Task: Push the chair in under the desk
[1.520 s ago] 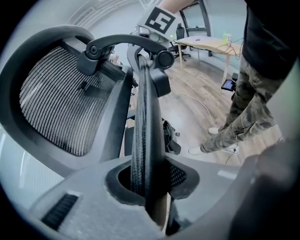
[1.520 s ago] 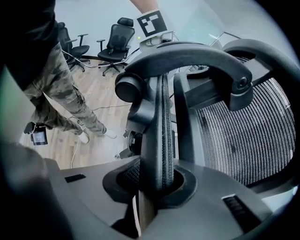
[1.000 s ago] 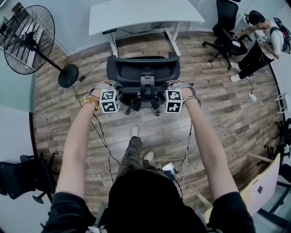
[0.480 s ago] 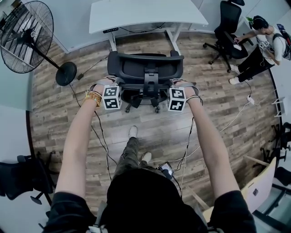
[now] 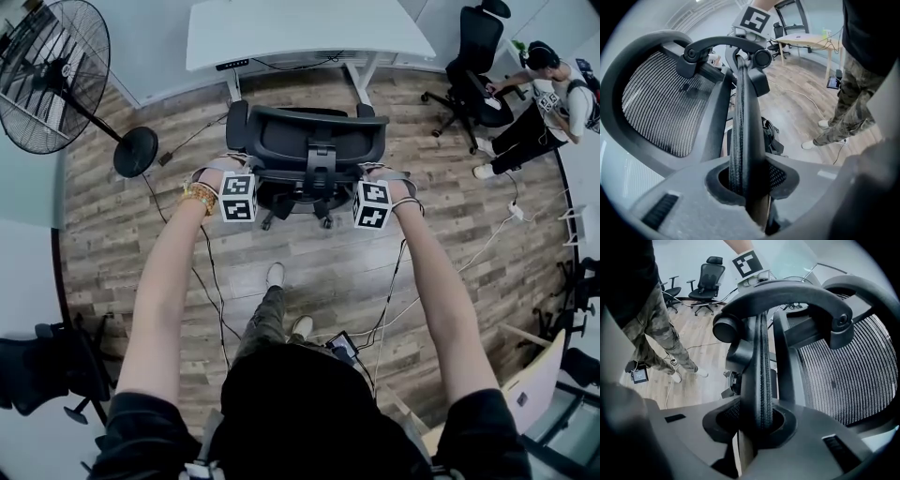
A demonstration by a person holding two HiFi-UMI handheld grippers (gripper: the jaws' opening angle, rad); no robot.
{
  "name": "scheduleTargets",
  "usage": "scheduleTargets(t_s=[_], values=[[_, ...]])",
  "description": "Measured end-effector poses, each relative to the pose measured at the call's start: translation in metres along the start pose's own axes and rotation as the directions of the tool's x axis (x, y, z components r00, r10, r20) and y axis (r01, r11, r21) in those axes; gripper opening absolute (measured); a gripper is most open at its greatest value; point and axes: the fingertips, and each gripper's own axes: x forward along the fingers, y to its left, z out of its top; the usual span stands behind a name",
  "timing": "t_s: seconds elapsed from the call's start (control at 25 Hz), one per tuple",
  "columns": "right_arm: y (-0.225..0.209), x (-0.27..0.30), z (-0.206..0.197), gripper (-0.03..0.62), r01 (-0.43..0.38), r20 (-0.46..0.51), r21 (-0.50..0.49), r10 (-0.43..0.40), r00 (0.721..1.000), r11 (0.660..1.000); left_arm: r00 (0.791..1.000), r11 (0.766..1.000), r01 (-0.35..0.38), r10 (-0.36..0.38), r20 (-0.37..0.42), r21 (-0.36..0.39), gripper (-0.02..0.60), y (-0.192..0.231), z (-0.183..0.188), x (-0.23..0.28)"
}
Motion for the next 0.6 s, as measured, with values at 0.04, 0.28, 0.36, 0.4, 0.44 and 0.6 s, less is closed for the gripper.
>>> scheduleTargets(t_s=[0.04,0.28,0.36,0.4,0.44,0.6], values=[[-0.004,0.001,-0.001,0.071,0.002,-0.001,0.0,-0.002,1.0,1.0,1.0,1.0,-0.005,0.005,0.0,0.002,0.081,0.004,-0.001,0.002],[-0.023,0.013,-0.005,0.072,-0.01,-0.005,0.006,0.01,1.0,1.0,1.0,1.0,-0.01,0.01,0.004,-0.001,0.081,0.022,-0.007,0.013],[-0.034,0.017,-0.006,0.072,-0.014,-0.007,0.012,0.014,1.0,1.0,1.0,1.0,-0.005,0.005,0.004,0.001,0.081,0.033,-0.011,0.017],[-0.04,0.019,-0.007,0.073,-0.015,-0.007,0.015,0.015,1.0,1.0,1.0,1.0,-0.002,0.002,0.004,0.001,0.081,0.039,-0.013,0.019],[-0.046,0.021,-0.008,0.072,-0.016,-0.009,0.018,0.016,1.0,1.0,1.0,1.0,-0.001,0.001,0.005,0.002,0.081,0.045,-0.014,0.02],[-0.062,0.03,-0.009,0.074,-0.018,-0.012,0.028,0.018,1.0,0.999,1.0,1.0,0.002,-0.002,0.005,0.006,0.081,0.062,-0.021,0.028]])
